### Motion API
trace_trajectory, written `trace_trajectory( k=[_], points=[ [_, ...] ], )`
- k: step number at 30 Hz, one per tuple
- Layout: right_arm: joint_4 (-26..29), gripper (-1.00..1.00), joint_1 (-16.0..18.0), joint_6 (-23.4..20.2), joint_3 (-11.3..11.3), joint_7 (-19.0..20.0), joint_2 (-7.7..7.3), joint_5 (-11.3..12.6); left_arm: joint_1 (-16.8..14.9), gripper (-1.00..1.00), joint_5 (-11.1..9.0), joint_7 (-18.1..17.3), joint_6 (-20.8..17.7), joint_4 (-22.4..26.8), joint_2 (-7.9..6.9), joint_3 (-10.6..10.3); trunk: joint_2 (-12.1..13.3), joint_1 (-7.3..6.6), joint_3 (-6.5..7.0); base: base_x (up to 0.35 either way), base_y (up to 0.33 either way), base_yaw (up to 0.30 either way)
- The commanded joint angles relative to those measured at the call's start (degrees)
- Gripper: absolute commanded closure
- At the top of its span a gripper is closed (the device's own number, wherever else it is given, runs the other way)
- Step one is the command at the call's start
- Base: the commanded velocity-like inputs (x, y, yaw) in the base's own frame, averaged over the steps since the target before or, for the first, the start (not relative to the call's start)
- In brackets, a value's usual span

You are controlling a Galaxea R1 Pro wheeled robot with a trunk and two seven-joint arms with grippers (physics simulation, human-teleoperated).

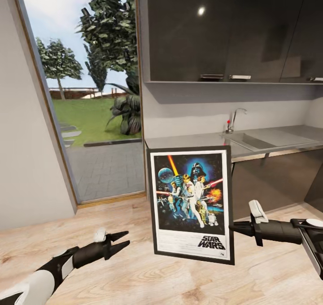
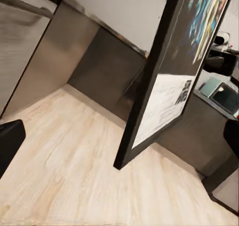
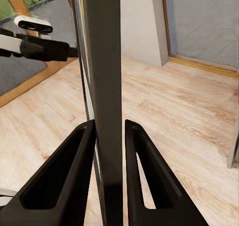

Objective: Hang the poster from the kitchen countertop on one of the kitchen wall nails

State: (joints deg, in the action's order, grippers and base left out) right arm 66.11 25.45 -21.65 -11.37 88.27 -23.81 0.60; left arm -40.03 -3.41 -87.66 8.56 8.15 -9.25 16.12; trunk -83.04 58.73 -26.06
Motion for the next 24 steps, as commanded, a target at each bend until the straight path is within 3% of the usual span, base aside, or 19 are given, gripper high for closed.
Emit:
trace_trajectory(
  k=[1, 5, 7, 8, 12, 15, 24],
  points=[
    [0.01, 1.00, 0.02, -0.76, -0.13, 0.31, -0.01, 0.08, -0.05, -1.00, -0.36, 1.30, 1.07, -1.33, -0.01, -0.15, -0.04, 0.00, -0.06, 0.000, 0.000, 0.000],
    [0.05, 1.00, -0.05, -0.73, -0.93, 0.24, 0.00, 0.09, 0.44, -1.00, -0.37, 5.22, 2.77, -4.85, -0.12, -0.07, -0.04, 0.00, -0.06, 0.000, 0.000, 0.000],
    [0.06, 1.00, -0.09, -0.71, -1.40, 0.20, 0.03, 0.10, 2.41, -1.00, -0.37, 6.16, 3.13, -5.69, -0.46, -0.05, -0.04, 0.00, -0.06, 0.000, 0.000, 0.000],
    [0.07, 1.00, -0.13, -0.70, -2.14, 0.16, 0.07, 0.10, 6.43, -1.00, -4.99, 6.97, 3.24, -6.32, -1.81, 0.83, -0.04, 0.00, -0.06, 0.000, 0.000, 0.000],
    [0.07, 1.00, -0.16, -0.68, -2.27, 0.13, 0.12, 0.10, 7.31, -1.00, -10.39, 7.15, 3.11, -6.44, -2.52, 1.20, -0.04, 0.00, -0.06, 0.000, 0.000, 0.000],
    [0.14, 1.00, -0.22, -0.68, -2.28, 0.01, 0.23, 0.10, 7.71, -1.00, -13.05, 7.23, 2.98, -6.53, -2.83, 1.35, -0.04, 0.00, -0.06, 0.000, 0.000, 0.117],
    [0.15, 1.00, -0.23, -0.68, -2.26, -0.04, 0.25, 0.10, 7.77, -1.00, -13.45, 7.30, 2.96, -6.54, -2.84, 1.37, -0.04, 0.00, -0.06, 0.000, 0.000, 0.279]
  ],
)
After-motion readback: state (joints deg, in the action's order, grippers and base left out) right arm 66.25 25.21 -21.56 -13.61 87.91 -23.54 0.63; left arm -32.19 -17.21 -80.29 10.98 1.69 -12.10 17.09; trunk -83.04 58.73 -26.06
